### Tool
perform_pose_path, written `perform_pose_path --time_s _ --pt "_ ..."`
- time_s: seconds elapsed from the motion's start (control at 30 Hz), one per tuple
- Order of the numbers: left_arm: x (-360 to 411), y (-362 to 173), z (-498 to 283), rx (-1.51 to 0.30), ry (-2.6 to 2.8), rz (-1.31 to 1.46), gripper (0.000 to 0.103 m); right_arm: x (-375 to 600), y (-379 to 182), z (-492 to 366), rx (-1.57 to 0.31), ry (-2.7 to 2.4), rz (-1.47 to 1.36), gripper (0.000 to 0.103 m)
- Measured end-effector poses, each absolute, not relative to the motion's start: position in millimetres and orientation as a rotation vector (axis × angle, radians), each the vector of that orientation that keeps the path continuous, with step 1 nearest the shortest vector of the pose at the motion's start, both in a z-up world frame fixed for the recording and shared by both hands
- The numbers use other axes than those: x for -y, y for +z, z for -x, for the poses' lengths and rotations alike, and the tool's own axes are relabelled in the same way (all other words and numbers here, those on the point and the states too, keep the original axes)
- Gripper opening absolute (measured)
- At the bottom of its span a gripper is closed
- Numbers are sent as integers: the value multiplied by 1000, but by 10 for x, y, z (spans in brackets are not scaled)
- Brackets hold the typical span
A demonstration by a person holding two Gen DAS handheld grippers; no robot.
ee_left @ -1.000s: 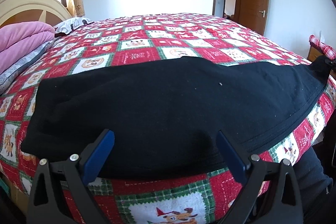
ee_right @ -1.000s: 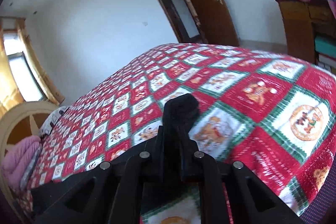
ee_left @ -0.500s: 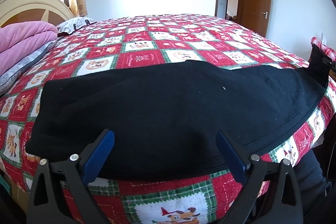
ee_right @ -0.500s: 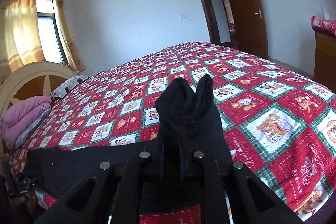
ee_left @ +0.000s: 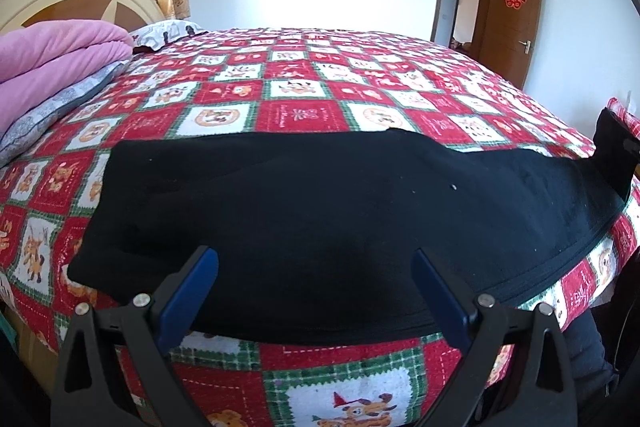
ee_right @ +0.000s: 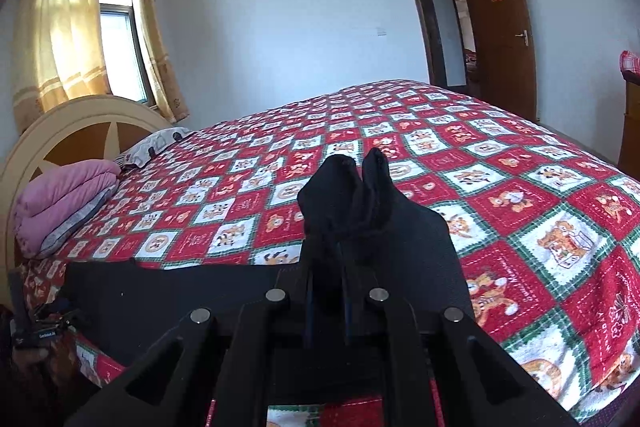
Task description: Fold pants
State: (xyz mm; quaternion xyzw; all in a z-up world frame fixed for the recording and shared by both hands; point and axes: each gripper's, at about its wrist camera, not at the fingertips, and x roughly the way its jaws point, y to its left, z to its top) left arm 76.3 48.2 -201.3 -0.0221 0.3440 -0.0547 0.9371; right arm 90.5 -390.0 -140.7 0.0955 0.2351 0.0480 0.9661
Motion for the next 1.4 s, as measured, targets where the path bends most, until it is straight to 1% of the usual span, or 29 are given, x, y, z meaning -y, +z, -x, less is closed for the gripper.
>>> perform_pose_path --time_s 0.7,1.1,1.4 --pt "-665 -2051 -794 -725 -75 102 100 2981 -1536 -974 -522 234 -106 10" --pt "-673 -2082 -790 -730 -71 101 100 2351 -1674 -998 -534 307 5 10" --pt "-691 -2102 -793 -734 -69 105 100 2039 -1819 -1058 -565 349 32 10"
